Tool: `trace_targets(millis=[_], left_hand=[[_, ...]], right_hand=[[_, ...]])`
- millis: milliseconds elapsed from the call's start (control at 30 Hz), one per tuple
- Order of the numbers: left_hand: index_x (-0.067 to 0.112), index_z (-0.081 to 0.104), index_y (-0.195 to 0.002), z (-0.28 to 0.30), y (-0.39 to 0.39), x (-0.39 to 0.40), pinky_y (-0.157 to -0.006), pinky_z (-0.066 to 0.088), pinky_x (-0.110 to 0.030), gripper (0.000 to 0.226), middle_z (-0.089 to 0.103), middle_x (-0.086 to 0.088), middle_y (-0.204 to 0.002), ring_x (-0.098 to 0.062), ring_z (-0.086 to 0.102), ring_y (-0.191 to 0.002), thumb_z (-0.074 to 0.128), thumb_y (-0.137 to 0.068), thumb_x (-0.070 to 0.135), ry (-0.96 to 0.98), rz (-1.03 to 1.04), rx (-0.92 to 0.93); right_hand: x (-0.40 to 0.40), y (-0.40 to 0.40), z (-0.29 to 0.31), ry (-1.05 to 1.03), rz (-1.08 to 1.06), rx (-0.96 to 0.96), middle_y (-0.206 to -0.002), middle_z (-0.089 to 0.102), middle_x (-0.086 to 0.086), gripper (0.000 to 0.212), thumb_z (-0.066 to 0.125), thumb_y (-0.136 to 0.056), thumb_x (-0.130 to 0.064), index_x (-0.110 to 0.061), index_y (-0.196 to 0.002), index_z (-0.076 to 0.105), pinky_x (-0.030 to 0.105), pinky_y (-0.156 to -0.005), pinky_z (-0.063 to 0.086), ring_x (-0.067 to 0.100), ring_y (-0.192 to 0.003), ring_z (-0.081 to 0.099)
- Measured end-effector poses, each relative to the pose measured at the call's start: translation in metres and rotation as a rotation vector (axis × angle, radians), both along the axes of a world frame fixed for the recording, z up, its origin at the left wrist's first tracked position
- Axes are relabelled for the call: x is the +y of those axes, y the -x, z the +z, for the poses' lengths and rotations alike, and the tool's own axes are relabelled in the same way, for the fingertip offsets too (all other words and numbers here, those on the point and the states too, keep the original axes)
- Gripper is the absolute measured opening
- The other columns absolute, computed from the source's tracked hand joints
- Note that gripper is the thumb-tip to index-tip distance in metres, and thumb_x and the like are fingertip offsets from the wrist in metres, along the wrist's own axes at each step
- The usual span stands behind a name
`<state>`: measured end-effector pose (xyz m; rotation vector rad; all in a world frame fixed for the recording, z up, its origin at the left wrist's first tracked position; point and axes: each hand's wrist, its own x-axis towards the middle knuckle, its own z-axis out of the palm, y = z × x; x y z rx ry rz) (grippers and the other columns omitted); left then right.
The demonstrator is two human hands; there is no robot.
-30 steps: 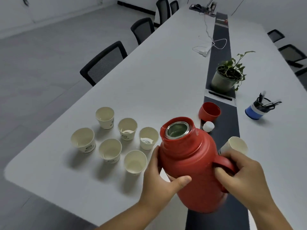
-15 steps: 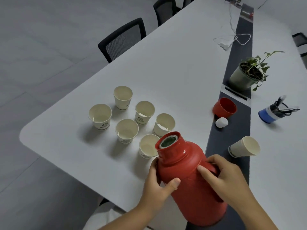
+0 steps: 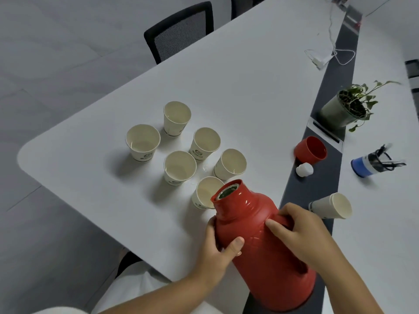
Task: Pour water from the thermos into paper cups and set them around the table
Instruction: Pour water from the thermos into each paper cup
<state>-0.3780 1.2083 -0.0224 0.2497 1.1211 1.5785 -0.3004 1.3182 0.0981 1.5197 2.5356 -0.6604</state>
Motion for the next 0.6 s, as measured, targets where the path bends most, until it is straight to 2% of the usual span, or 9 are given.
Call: trace_targets(millis=[100,200,333,433,600], left_hand=[[0.023,0.039,-0.115,0.0,-0.001,0.0,-0.062,0.051,-0.014,0.048,0.059,-0.004,-0.106,0.001,0.065,-0.077,0.067,-0.077,0.018,-0.005,-0.021,-0.01],[0.028,0.04,-0.108,0.001,-0.001,0.001,-0.06,0.05,-0.014,0.047,0.058,-0.003,-0.104,0.001,0.065,-0.074,0.071,-0.072,0.028,-0.003,-0.032,-0.021],[0.029,0.041,-0.107,-0.001,-0.003,0.001,-0.061,0.051,-0.014,0.047,0.059,0.0,-0.103,0.002,0.065,-0.077,0.063,-0.066,0.025,-0.013,-0.037,-0.022],[0.028,0.042,-0.105,0.0,-0.005,0.001,-0.059,0.05,-0.013,0.044,0.059,0.0,-0.099,0.001,0.065,-0.073,0.063,-0.066,0.023,-0.034,-0.024,-0.027],[0.026,0.043,-0.102,0.003,-0.006,0.0,-0.056,0.05,-0.012,0.041,0.059,-0.002,-0.093,0.0,0.065,-0.065,0.062,-0.065,0.022,-0.045,-0.002,-0.056]], right_hand=[[0.001,0.002,0.003,-0.001,0.014,-0.013,-0.066,0.056,-0.006,0.019,0.061,-0.08,-0.034,-0.022,-0.069,0.049,0.024,-0.058,0.042,0.009,-0.064,0.053],[0.002,0.004,0.006,-0.007,0.029,-0.037,-0.066,0.057,-0.005,0.019,0.06,-0.08,-0.034,-0.017,-0.073,0.053,0.025,-0.058,0.042,0.009,-0.064,0.053],[0.002,0.006,0.01,-0.017,0.045,-0.05,-0.065,0.055,-0.008,0.019,0.06,-0.08,-0.034,-0.024,-0.069,0.049,0.02,-0.055,0.039,0.008,-0.063,0.052],[0.002,0.006,0.013,-0.016,0.053,-0.058,-0.065,0.053,-0.01,0.022,0.06,-0.08,-0.034,-0.029,-0.066,0.044,0.018,-0.053,0.037,0.006,-0.063,0.051],[0.002,0.008,0.014,-0.017,0.065,-0.079,-0.065,0.052,-0.01,0.022,0.06,-0.08,-0.033,-0.027,-0.066,0.045,0.019,-0.053,0.037,0.007,-0.062,0.051]])
